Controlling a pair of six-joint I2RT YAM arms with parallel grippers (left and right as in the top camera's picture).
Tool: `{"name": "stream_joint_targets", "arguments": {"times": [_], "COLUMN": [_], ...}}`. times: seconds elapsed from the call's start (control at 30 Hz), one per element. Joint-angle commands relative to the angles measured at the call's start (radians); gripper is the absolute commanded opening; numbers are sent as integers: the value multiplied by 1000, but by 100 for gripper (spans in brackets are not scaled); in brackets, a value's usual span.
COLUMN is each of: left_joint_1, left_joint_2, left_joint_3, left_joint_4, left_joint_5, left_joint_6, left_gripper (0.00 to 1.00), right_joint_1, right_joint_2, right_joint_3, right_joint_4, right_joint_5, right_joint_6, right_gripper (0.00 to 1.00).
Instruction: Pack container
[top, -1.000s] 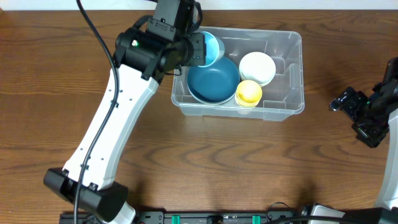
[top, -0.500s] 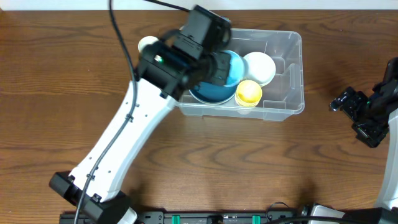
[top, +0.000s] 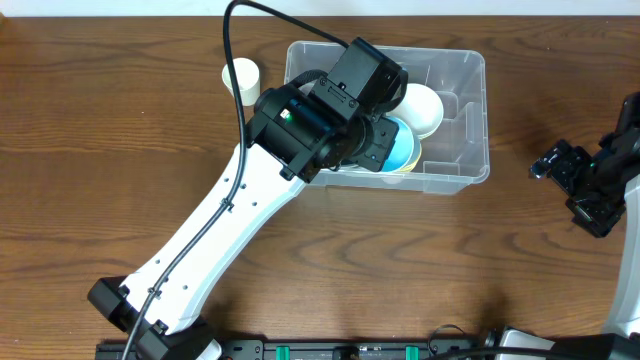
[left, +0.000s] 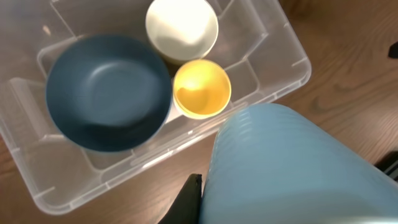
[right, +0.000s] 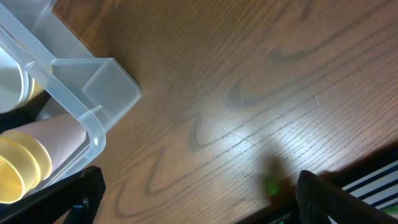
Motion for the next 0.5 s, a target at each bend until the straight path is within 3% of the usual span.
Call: {"name": "stream_joint_targets", "arguments": {"times": [0.0,0.47], "left_joint_1": [-1,-2], "left_joint_2": [-13,85], "left_joint_3": [17,12], "left_joint_4": [-10,45], "left_joint_5": [-4,-4], "left_joint_6": [25,28], "left_gripper": [6,6], "right_joint_1": [-5,-5], "right_joint_2": [-11,-11], "right_joint_3": [0,0], "right_joint_4": [-1,-1], "right_joint_5": [-1,-1], "right_joint_6": [11,11], "right_gripper": [99,99]}}
